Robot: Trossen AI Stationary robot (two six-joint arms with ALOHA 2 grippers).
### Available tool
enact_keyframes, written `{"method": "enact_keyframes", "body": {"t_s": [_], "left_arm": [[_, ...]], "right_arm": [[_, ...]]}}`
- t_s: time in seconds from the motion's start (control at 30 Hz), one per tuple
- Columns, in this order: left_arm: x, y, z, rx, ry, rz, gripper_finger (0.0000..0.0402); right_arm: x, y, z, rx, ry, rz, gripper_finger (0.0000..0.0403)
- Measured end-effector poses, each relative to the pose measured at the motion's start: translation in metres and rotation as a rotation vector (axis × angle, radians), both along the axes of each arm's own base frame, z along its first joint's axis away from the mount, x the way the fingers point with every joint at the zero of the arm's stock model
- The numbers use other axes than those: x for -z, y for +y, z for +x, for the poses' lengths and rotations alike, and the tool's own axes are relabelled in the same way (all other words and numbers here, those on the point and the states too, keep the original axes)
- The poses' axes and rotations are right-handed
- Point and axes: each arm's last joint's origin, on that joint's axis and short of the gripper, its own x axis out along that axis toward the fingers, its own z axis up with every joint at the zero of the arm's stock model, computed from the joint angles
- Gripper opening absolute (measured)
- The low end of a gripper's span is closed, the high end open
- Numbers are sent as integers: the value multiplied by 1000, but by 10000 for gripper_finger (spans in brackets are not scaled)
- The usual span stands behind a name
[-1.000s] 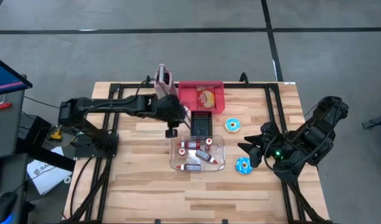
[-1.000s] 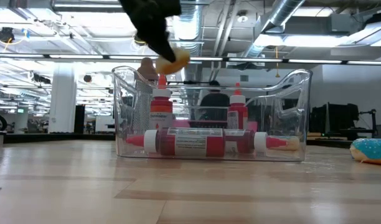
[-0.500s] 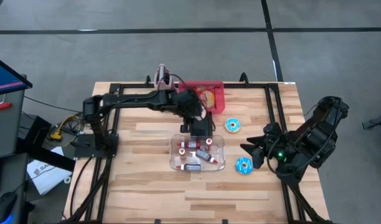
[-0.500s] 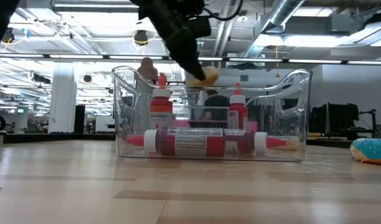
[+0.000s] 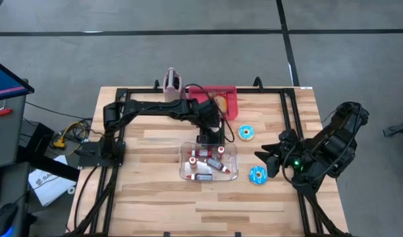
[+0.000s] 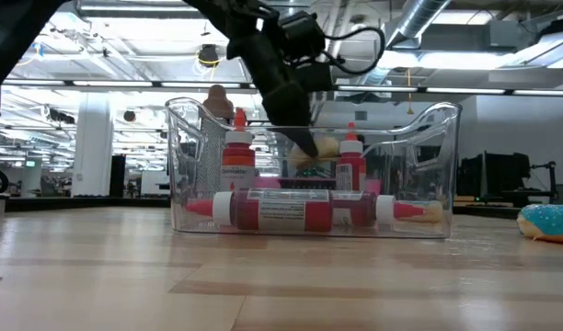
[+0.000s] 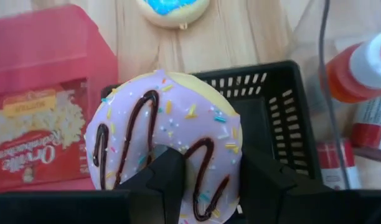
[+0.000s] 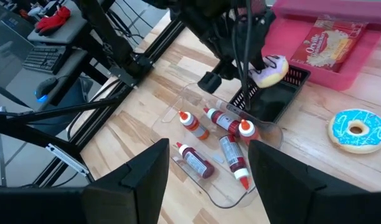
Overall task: Pick & Place Food Item
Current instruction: Put the pink donut into the black bin
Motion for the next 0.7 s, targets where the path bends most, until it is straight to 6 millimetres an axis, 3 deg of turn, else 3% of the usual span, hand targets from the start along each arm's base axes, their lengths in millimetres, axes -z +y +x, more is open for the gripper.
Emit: {"method": "enact_keyframes", "body": {"t_s": [0.3, 0.7], "left_arm": [[12, 5, 3, 29, 23, 12, 122], [11, 14, 4, 23, -16, 4, 122]], "right_arm": [[0, -1, -1, 7, 2, 3, 212], [1, -1, 0, 17, -3, 11, 212]]}}
